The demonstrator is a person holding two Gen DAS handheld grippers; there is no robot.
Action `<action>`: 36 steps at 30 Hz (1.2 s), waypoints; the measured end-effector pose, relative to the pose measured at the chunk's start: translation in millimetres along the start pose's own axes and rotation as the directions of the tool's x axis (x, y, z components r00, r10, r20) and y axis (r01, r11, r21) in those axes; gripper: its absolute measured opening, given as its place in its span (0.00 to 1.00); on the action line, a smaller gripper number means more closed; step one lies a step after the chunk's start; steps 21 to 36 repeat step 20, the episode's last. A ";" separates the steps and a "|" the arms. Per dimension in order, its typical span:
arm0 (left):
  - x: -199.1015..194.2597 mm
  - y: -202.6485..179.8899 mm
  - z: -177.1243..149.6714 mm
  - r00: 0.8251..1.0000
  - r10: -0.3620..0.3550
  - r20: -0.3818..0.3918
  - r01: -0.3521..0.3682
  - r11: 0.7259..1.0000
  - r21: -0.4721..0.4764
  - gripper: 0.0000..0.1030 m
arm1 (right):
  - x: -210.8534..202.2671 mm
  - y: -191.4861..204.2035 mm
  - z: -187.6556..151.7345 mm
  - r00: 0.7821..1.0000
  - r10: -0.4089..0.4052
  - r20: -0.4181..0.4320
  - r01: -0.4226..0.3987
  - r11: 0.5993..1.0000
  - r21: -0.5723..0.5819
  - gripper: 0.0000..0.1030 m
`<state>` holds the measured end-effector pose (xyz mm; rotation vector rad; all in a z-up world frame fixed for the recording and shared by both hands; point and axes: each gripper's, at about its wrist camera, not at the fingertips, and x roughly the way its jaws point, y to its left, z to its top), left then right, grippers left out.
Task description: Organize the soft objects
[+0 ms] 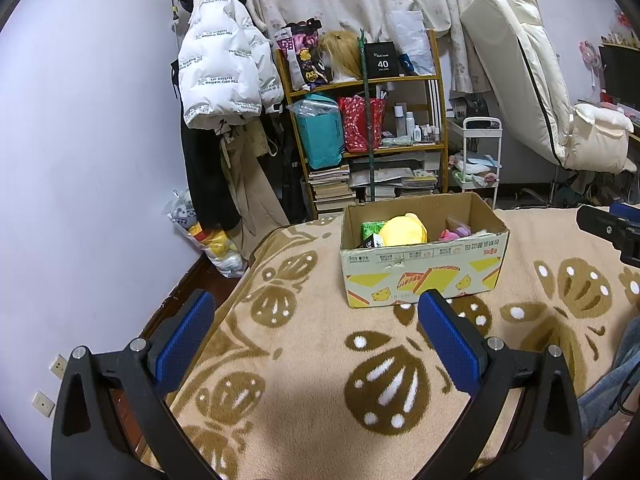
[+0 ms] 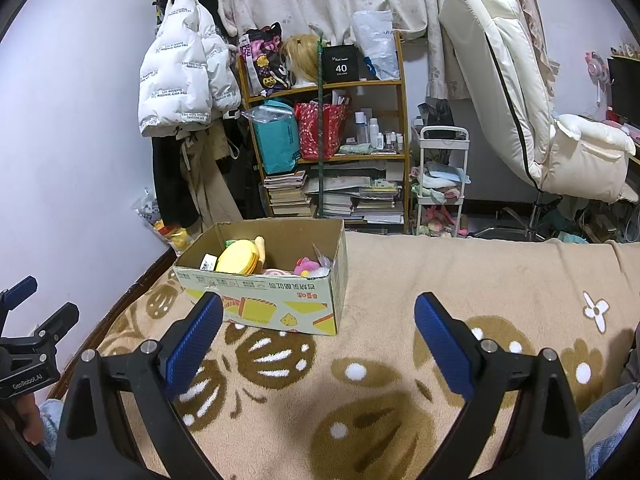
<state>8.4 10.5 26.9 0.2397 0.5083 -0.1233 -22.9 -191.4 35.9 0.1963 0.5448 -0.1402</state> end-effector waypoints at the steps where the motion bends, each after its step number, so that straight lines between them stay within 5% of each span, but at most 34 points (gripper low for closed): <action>1: 0.8 0.1 -0.1 1.000 -0.001 -0.002 0.001 1.000 0.000 0.97 | 0.0 -0.1 0.3 1.000 0.001 0.001 -0.001 1.000 0.000 0.98; 36: 1.2 -1.6 -1.0 1.000 0.001 -0.002 -0.001 1.000 0.004 0.97 | -0.3 -1.9 2.1 1.000 0.001 -0.001 -0.001 1.000 0.000 0.98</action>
